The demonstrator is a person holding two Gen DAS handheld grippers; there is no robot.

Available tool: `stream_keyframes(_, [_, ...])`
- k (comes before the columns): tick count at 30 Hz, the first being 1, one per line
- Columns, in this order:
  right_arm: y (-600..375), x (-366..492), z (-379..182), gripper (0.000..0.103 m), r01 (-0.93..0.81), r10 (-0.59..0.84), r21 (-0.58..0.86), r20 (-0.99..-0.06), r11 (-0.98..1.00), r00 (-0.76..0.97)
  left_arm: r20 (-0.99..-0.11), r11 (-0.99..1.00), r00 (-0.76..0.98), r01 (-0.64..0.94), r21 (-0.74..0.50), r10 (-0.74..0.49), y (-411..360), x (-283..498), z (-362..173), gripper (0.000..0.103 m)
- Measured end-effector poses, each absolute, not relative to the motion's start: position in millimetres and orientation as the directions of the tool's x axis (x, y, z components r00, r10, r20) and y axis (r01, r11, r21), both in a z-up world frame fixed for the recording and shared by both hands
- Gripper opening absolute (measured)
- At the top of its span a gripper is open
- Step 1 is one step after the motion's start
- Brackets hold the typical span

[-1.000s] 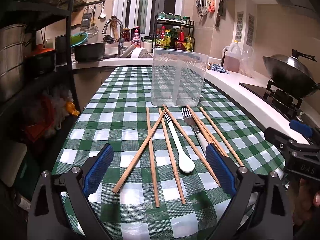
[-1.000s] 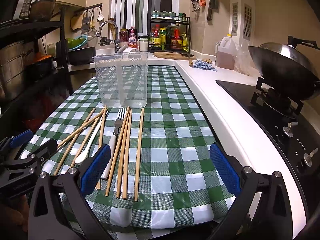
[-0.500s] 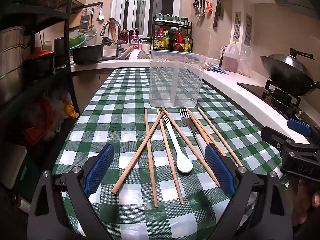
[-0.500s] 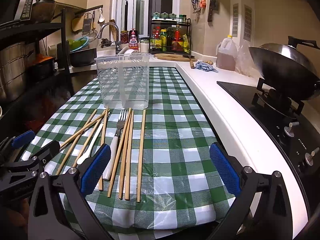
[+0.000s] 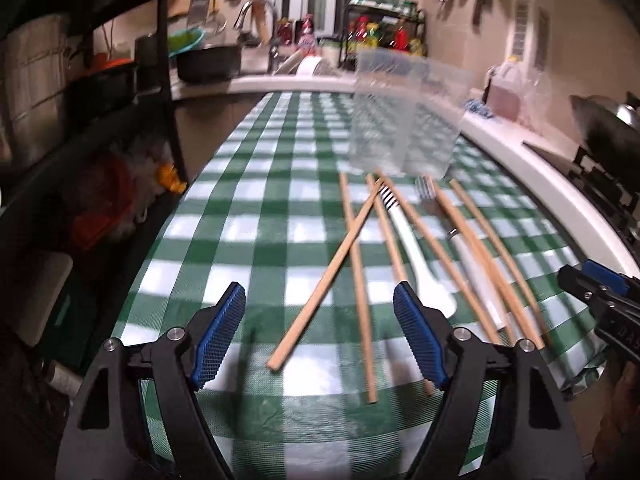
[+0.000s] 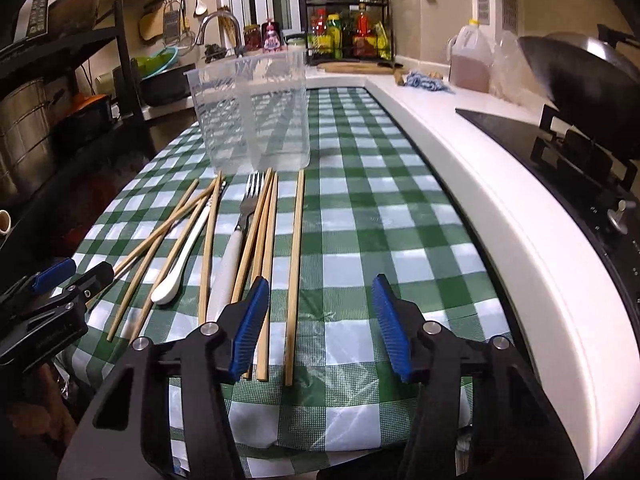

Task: Organize utensils
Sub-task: 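Close the right tool on a chopstick while the left tool grasps another chopstick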

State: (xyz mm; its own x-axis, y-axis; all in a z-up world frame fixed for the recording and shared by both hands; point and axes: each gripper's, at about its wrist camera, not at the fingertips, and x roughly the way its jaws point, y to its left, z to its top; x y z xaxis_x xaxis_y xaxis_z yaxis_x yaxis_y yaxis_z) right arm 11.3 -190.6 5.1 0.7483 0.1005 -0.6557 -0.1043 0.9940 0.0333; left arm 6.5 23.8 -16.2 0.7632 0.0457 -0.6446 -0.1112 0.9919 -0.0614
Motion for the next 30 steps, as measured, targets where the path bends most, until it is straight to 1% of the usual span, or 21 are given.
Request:
stream_keyframes(2, [-190, 15, -1, 0.051, -0.110, 0.107, 0.039, -0.678, 0.993, 0.727, -0.664, 0.989, 0.746, -0.129, -0.067, 0.052, 30, 8, -20, 0.072])
stream_keyframes(4, [-189, 18, -8, 0.044, -0.114, 0.112, 0.044, -0.706, 0.993, 0.699, -0.674, 0.986, 0.737, -0.145, -0.081, 0.054, 35, 8, -24, 0.071])
stream_keyframes(5, [-189, 19, -11, 0.042, -0.116, 0.111, 0.042, -0.717, 0.992, 0.689, -0.684, 0.984, 0.727, -0.157, -0.086, 0.056, 38, 10, -27, 0.069])
stream_keyframes(6, [-188, 20, -14, 0.038, -0.120, 0.112, 0.041, -0.729, 0.992, 0.676, -0.692, 0.983, 0.719, -0.164, -0.087, 0.059, 40, 11, -28, 0.065])
stream_keyframes(8, [-186, 21, -20, 0.036, -0.128, 0.114, 0.038, -0.745, 0.991, 0.657, -0.713, 0.980, 0.699, -0.179, -0.085, 0.065, 43, 13, -34, 0.061])
stream_keyframes(10, [-184, 22, -26, 0.031, -0.134, 0.105, 0.024, -0.760, 0.991, 0.642, -0.719, 0.980, 0.691, -0.182, -0.077, 0.071, 43, 13, -37, 0.050])
stream_keyframes(11, [-183, 21, -27, 0.030, -0.134, 0.100, 0.017, -0.757, 0.991, 0.645, -0.721, 0.983, 0.690, -0.169, -0.074, 0.064, 41, 13, -36, 0.047])
stream_keyframes(12, [-181, 21, -28, 0.026, -0.138, 0.097, 0.009, -0.757, 0.990, 0.646, -0.720, 0.984, 0.691, -0.162, -0.074, 0.060, 40, 12, -36, 0.038])
stream_keyframes(13, [-180, 20, -28, 0.020, -0.145, 0.100, 0.007, -0.757, 0.989, 0.645, -0.720, 0.987, 0.692, -0.147, -0.070, 0.052, 37, 12, -36, 0.027])
stream_keyframes(14, [-179, 20, -28, 0.015, -0.152, 0.106, 0.009, -0.757, 0.988, 0.644, -0.719, 0.989, 0.693, -0.134, -0.065, 0.047, 35, 11, -36, 0.021])
stream_keyframes(15, [-178, 19, -28, 0.007, -0.156, 0.110, 0.012, -0.759, 0.988, 0.642, -0.721, 0.990, 0.692, -0.123, -0.063, 0.040, 33, 11, -36, 0.018])
stream_keyframes(16, [-178, 18, -28, 0.005, -0.160, 0.114, 0.013, -0.760, 0.987, 0.640, -0.719, 0.992, 0.694, -0.108, -0.068, 0.026, 31, 10, -35, 0.013])
stream_keyframes(18, [-178, 18, -27, 0.005, -0.159, 0.112, 0.012, -0.762, 0.987, 0.638, -0.717, 0.993, 0.697, -0.089, -0.072, 0.010, 28, 8, -35, 0.007])
stream_keyframes(21, [-179, 18, -27, 0.006, -0.150, 0.107, 0.015, -0.767, 0.989, 0.633, -0.719, 0.995, 0.695, -0.067, -0.078, -0.009, 24, 4, -34, 0.007])
stream_keyframes(23, [-179, 19, -26, 0.007, -0.148, 0.107, 0.017, -0.771, 0.989, 0.628, -0.723, 0.994, 0.691, -0.065, -0.084, -0.016, 23, 2, -36, 0.007])
stream_keyframes(30, [-179, 18, -26, 0.009, -0.146, 0.098, 0.008, -0.773, 0.989, 0.626, -0.716, 0.996, 0.698, -0.068, -0.063, 0.002, 22, 2, -36, 0.007])
